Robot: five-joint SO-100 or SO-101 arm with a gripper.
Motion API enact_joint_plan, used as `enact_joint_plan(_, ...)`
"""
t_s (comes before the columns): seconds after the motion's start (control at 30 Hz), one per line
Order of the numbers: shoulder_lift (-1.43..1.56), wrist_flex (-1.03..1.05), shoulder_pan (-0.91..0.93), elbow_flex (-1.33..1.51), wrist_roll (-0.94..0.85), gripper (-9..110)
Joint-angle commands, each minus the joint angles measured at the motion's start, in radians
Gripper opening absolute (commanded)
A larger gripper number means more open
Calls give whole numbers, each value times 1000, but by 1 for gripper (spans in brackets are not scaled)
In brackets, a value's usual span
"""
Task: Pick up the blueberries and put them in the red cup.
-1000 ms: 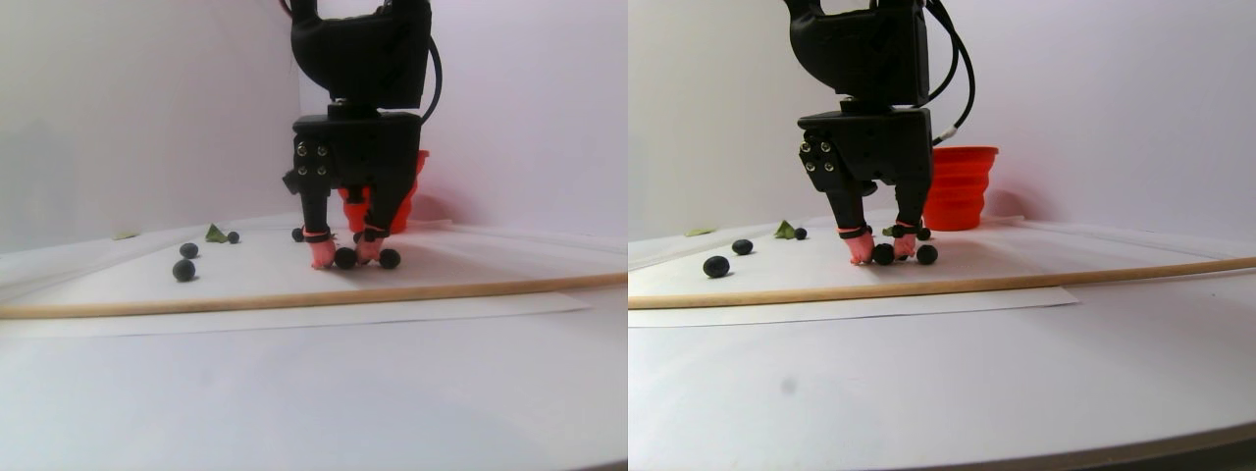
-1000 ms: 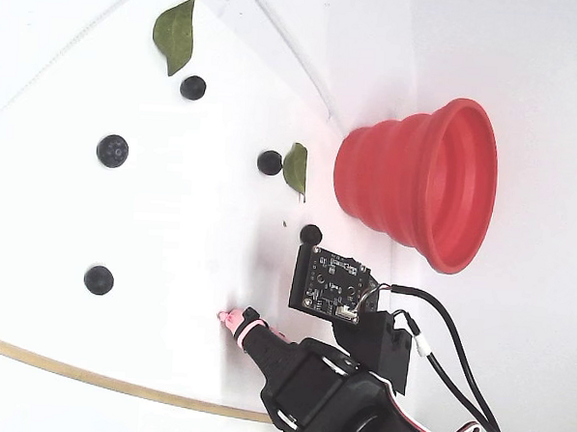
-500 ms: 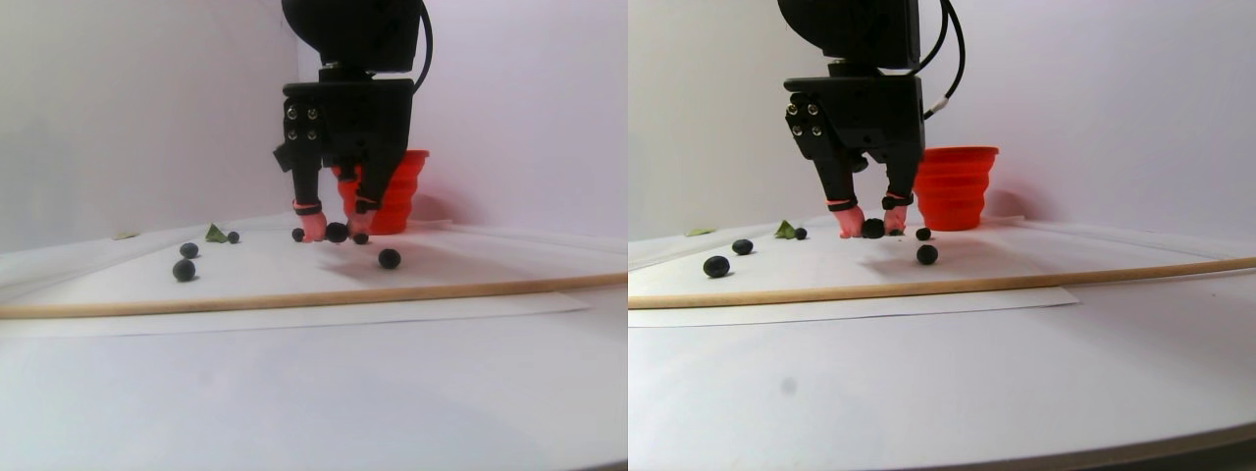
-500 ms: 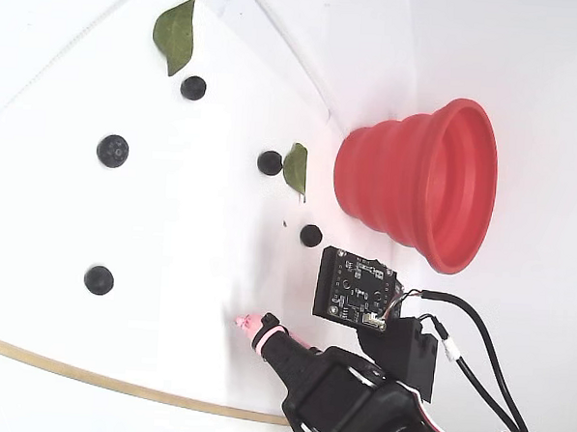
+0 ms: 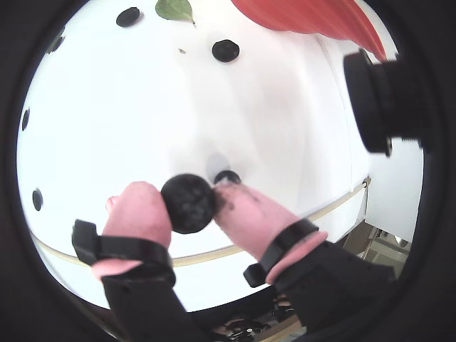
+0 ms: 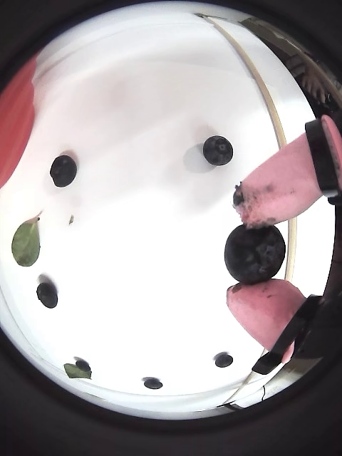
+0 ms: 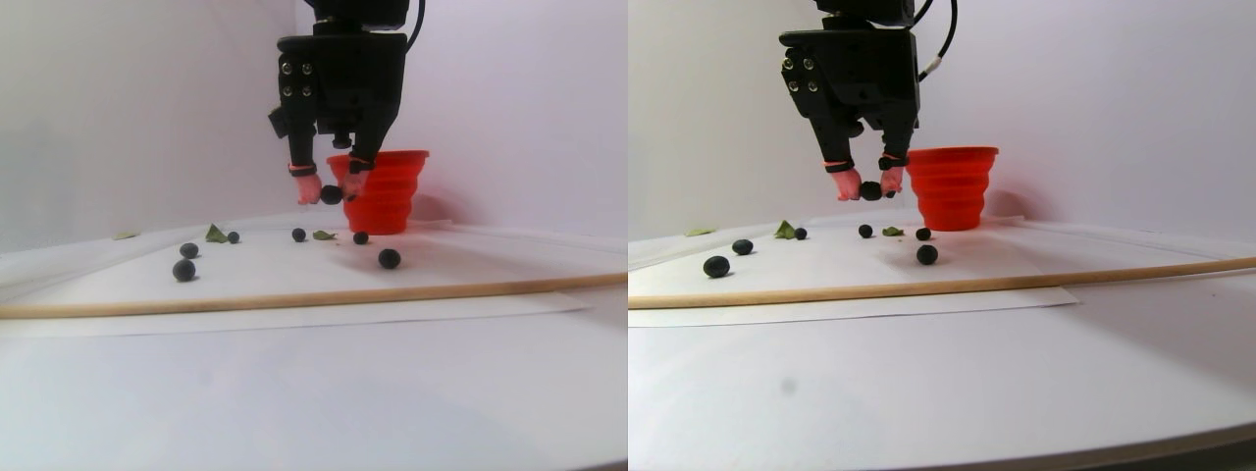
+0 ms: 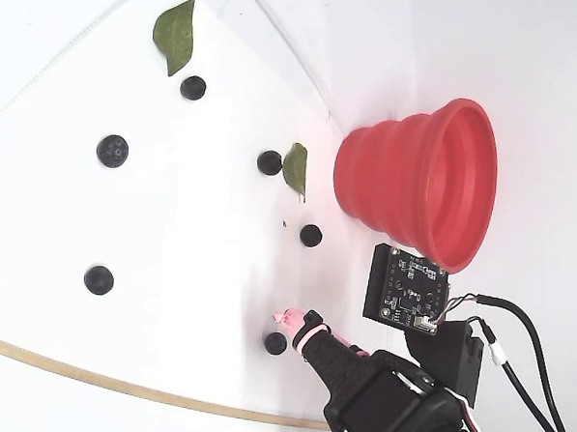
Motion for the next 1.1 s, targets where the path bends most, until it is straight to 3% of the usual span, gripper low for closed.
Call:
enact_joint_plan(0.0, 127, 20, -5, -52, -9, 13)
enact_joint_plan(1.07, 114, 78, 55, -327, -40, 14)
